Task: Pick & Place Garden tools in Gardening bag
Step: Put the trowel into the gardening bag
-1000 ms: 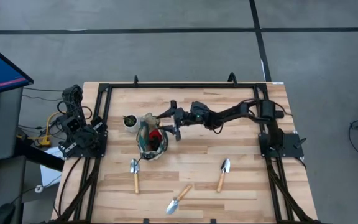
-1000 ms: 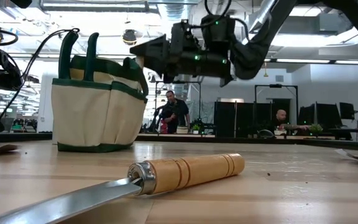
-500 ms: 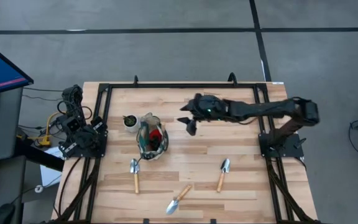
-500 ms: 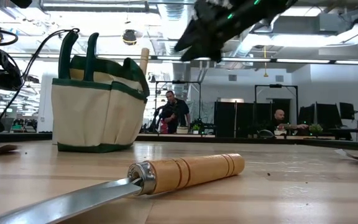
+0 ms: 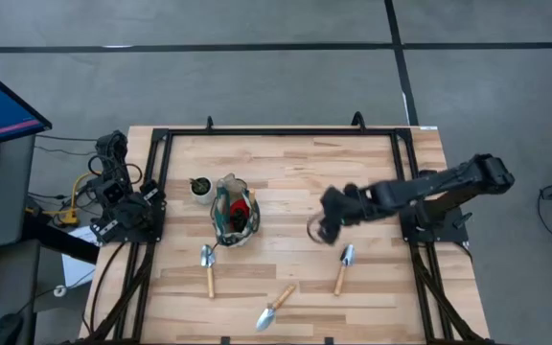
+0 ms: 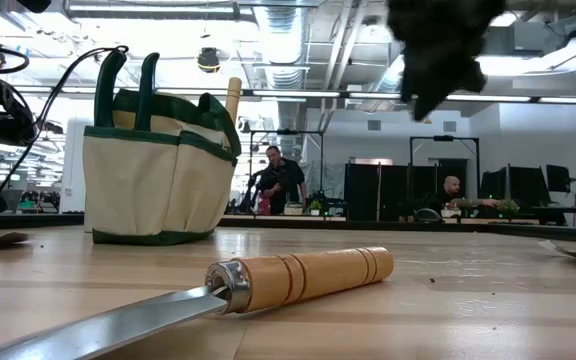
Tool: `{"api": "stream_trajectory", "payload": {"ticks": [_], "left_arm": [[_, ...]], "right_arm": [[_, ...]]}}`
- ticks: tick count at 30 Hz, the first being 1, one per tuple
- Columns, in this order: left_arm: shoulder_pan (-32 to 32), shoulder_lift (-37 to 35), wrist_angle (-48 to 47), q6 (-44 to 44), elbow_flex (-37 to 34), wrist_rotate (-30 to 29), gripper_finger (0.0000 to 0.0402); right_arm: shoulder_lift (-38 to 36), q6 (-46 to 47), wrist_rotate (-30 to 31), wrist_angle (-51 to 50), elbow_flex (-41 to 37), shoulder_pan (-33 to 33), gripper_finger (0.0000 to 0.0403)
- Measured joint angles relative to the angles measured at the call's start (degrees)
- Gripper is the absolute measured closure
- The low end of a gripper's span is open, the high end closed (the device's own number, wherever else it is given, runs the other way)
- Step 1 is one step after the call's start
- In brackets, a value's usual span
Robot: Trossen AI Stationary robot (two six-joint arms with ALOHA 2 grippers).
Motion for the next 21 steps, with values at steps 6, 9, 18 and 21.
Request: {"api": "stream_trajectory", "payload": {"ticks": [6, 9, 18, 21], "left_arm": [[0.0, 0.0, -0.1, 0.0, 0.0, 0.0, 0.0382], [0.0, 0.0, -0.1, 0.0, 0.0, 0.0, 0.0382], [0.0, 0.0, -0.5, 0.0, 0.0, 0.0, 0.0382], [0.0, 0.0, -0.6, 0.0, 0.0, -0.1, 0.0382]], "right_arm": [[0.0, 17.4, -4.8, -6.7, 0.0, 6.9, 0.0162], [0.4, 17.5, -8.3, -8.2, 0.0, 10.6, 0.0162], [3.9, -14.7, -11.5, 6.2, 0.9, 18.7, 0.0162], [6.7, -26.9, -13.8, 3.0, 3.3, 20.4, 0.0162]]}}
